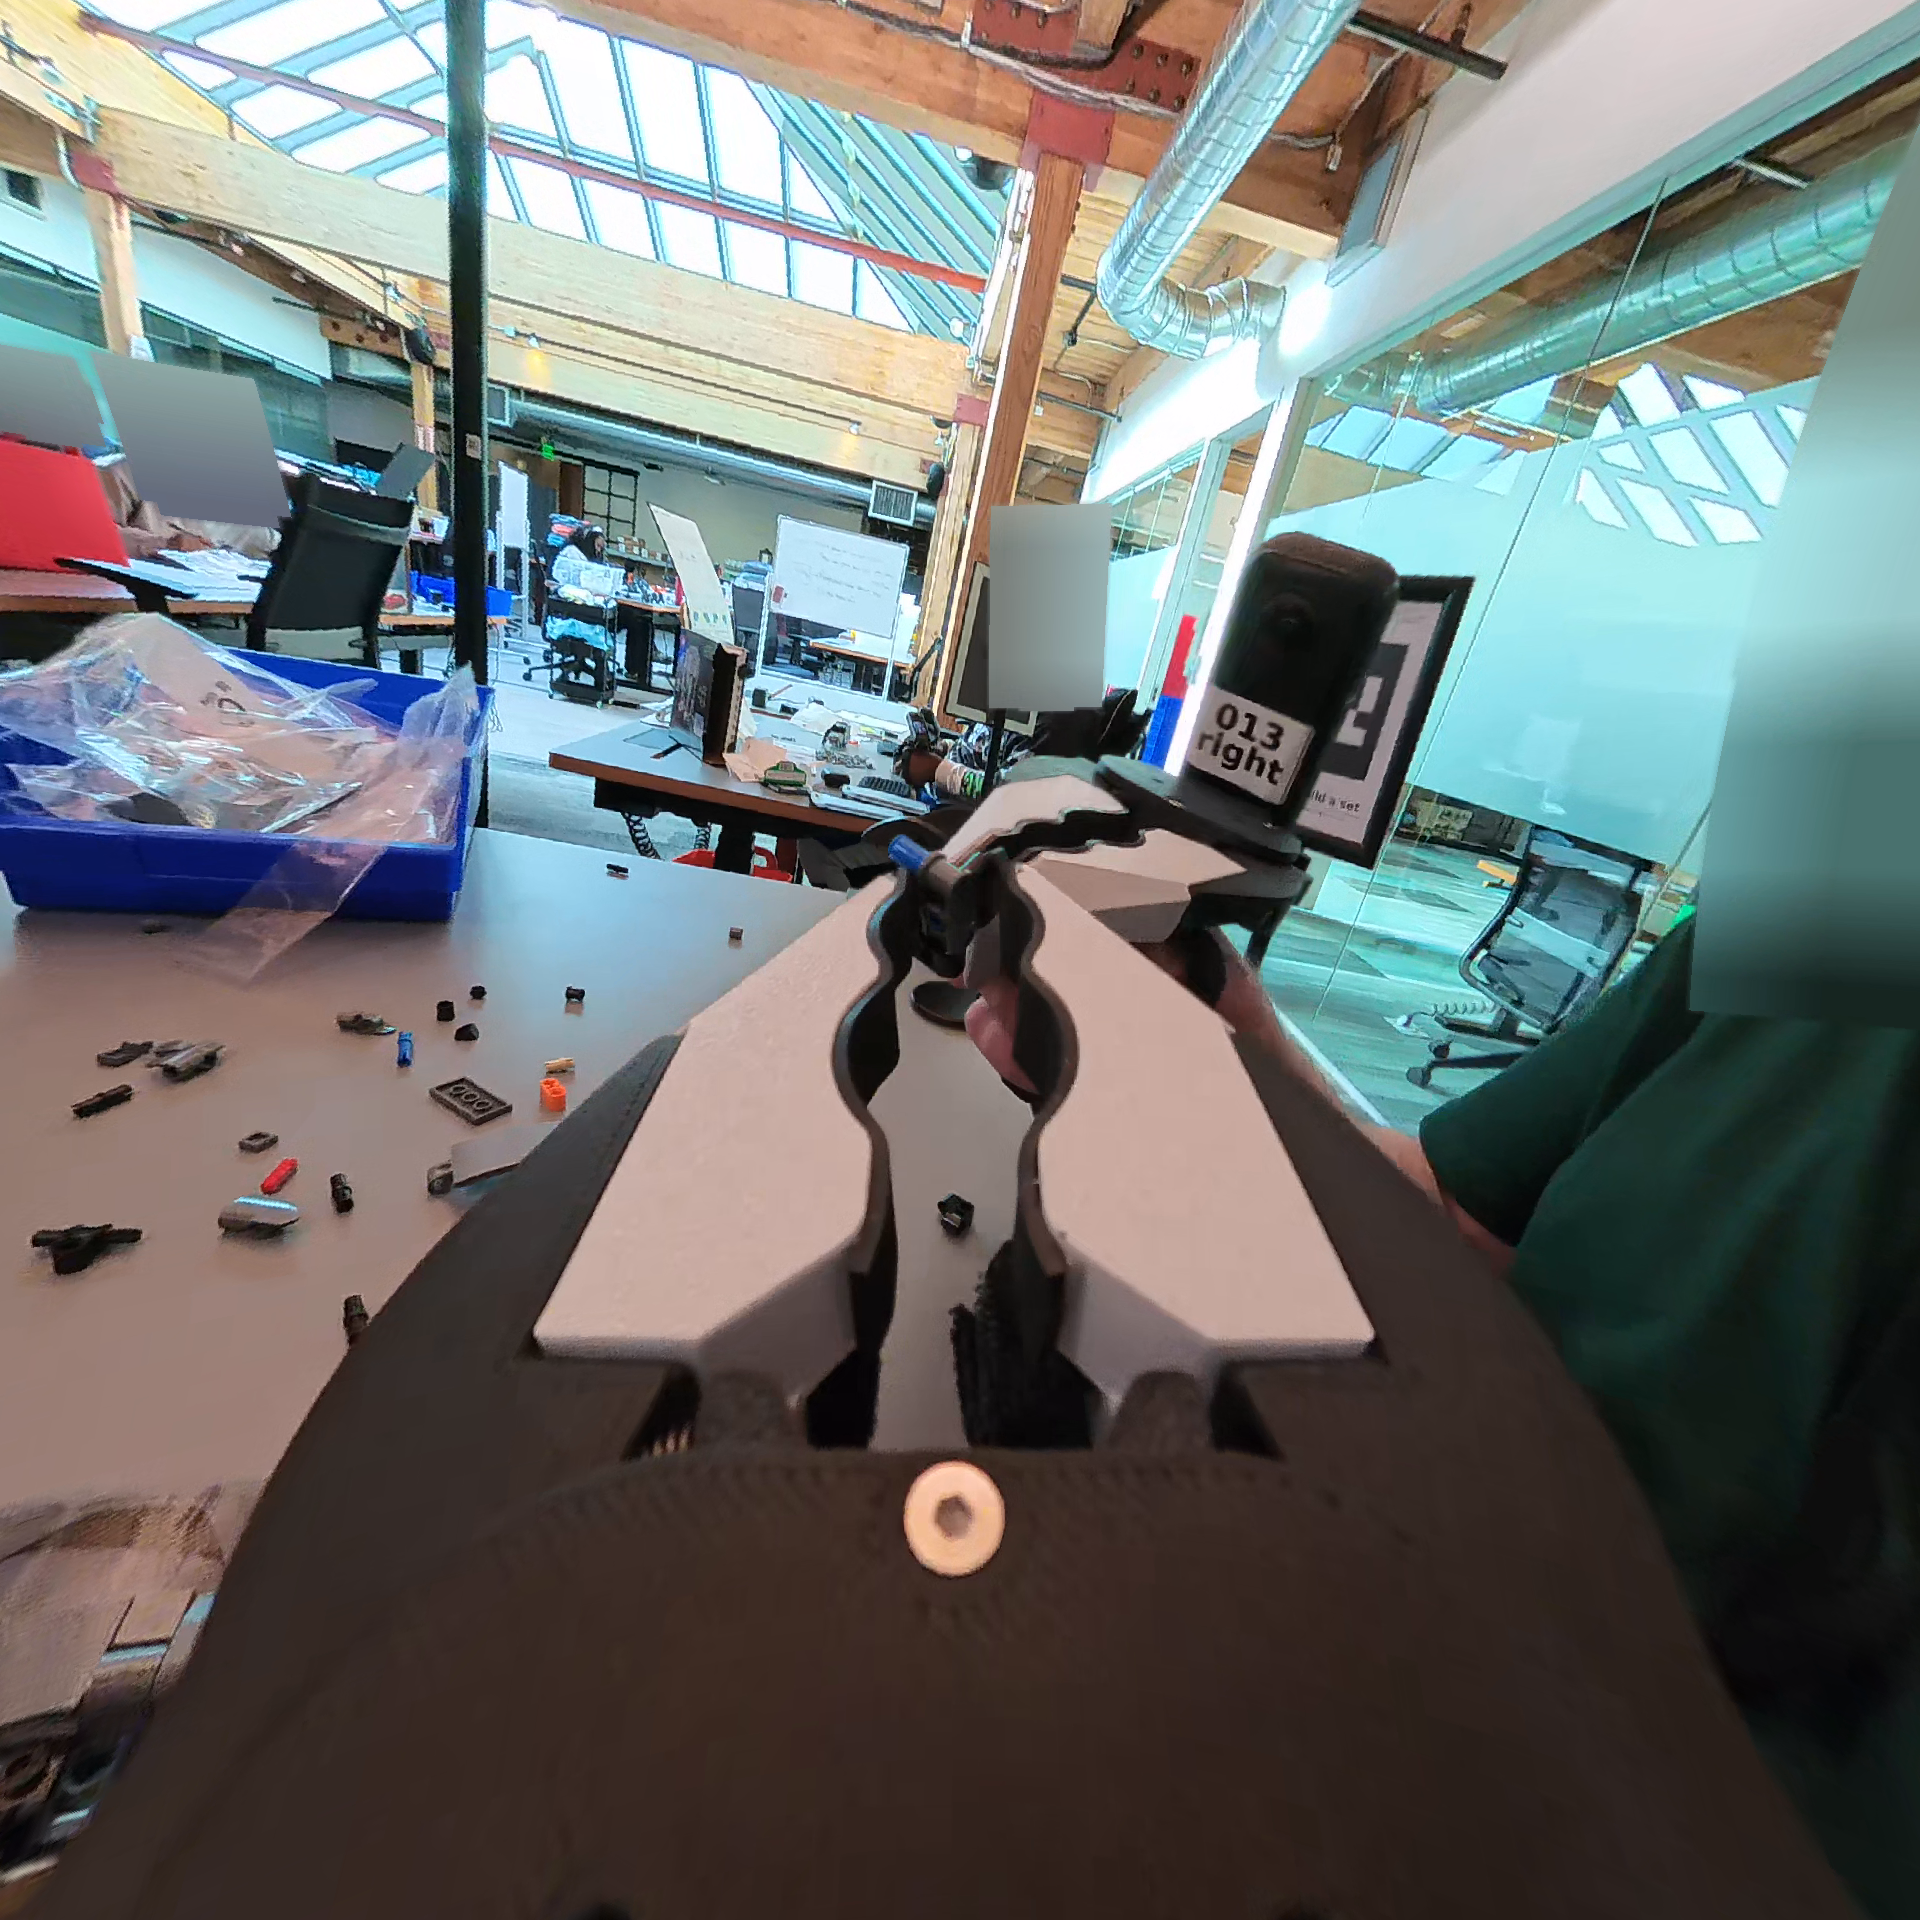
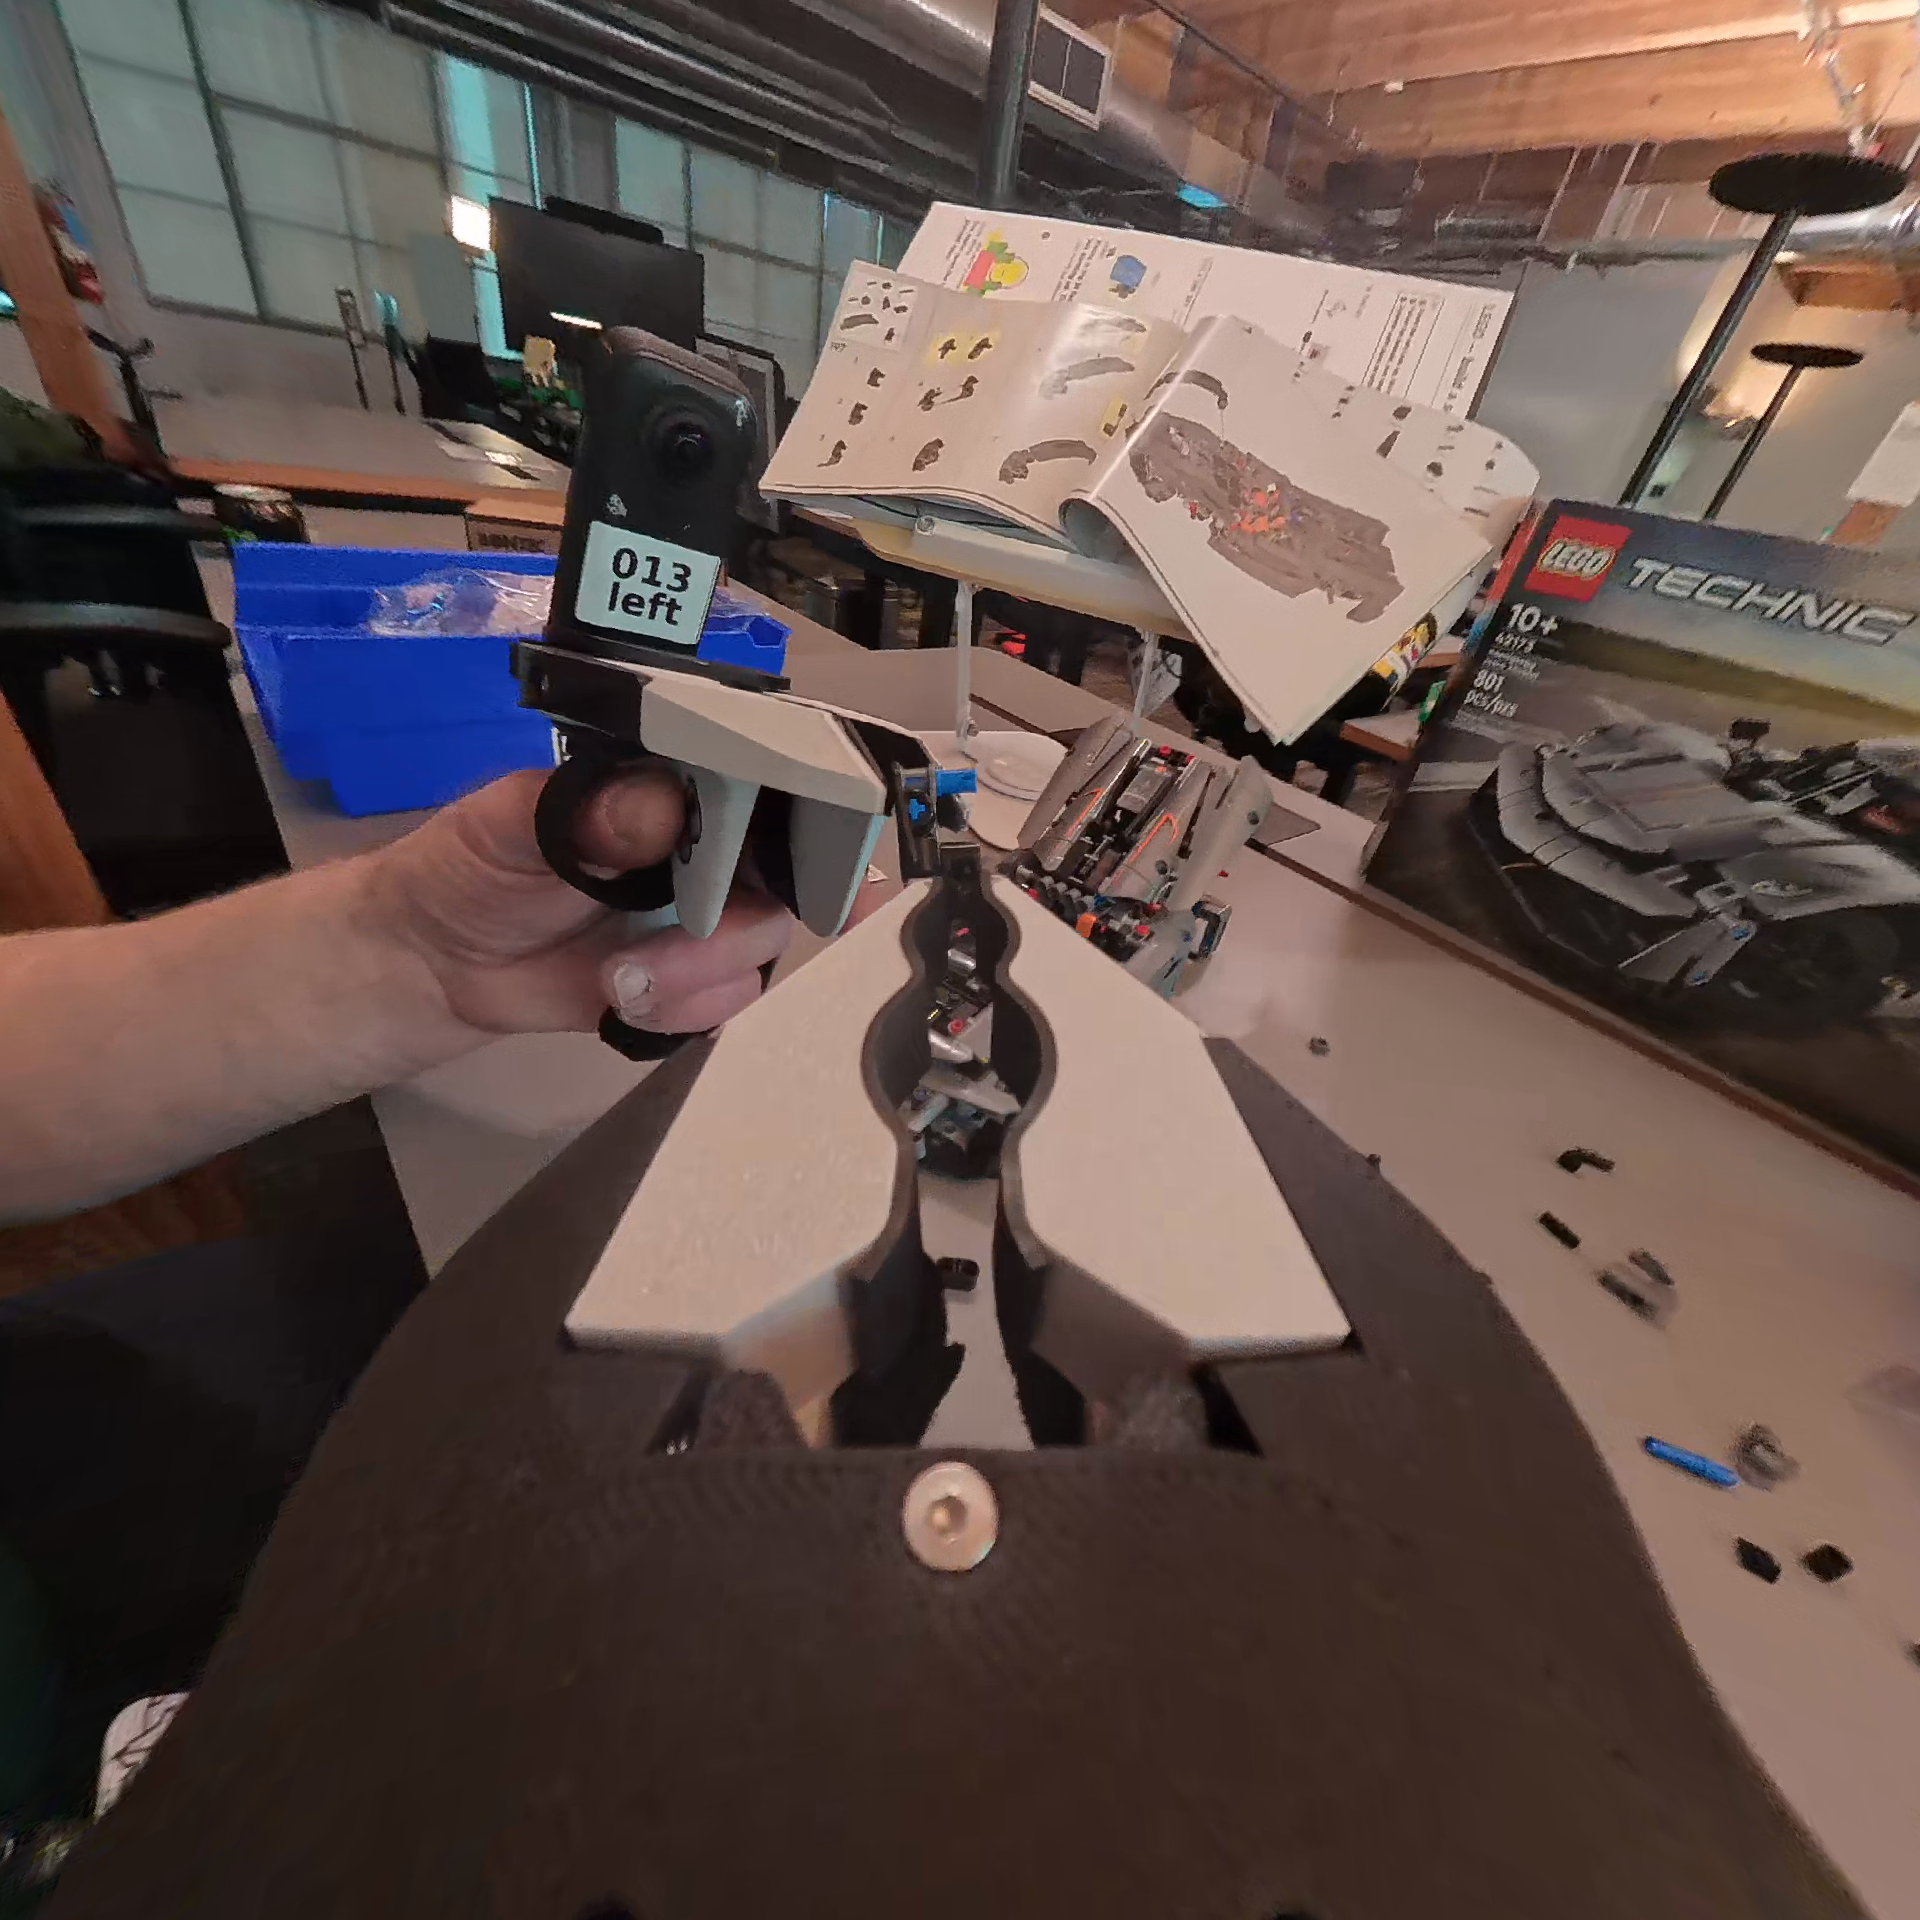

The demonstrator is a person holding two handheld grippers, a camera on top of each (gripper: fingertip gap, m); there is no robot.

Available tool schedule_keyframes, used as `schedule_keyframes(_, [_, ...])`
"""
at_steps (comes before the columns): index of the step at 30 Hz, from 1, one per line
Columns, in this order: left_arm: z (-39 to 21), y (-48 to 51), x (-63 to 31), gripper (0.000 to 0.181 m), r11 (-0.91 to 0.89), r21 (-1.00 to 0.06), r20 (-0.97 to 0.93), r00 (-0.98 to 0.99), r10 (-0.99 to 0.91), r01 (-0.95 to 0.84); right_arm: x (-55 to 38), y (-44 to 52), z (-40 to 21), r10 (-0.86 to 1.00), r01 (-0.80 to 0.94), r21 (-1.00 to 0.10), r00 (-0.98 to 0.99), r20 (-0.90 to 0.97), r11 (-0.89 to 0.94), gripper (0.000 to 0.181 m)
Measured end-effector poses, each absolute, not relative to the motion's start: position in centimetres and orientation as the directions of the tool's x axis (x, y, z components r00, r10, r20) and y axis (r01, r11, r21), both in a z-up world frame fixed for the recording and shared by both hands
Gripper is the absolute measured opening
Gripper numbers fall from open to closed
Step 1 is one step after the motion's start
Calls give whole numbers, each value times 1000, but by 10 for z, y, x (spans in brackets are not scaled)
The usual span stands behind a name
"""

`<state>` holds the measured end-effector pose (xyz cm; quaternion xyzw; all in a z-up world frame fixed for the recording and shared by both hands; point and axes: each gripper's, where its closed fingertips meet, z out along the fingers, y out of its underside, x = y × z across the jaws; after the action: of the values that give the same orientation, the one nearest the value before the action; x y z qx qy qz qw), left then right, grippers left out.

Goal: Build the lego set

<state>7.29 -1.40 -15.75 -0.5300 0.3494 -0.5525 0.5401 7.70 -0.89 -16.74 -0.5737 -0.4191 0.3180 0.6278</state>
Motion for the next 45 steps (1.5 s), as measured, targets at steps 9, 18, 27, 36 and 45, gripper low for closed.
schedule_keyframes(9, [-149, -21, 48, 12, -151, -944, 204, 159, -966, 294, 51, -18, -160, 844, 152, -960, 457, 281, 237, 2])
schedule_keyframes(18, [-146, -23, 30, 13, -153, -923, 224, 171, -960, 353, 36, -19, -156, 817, 180, -941, 467, 338, 286, 2])
schedule_keyframes(27, [-140, -22, 23, 16, -172, -902, 247, 148, -958, 396, 30, -20, -156, 778, 234, -909, 471, 416, 344, 2])
schedule_keyframes(36, [-140, -18, 28, 16, -178, -904, 252, 148, -956, 390, 35, -17, -156, 783, 221, -916, 477, 400, 333, 2])
schedule_keyframes(45, [-140, -9, 22, 23, -188, -895, 281, 183, -942, 405, 48, -3, -157, 858, 74, -980, 474, 197, 184, 2])
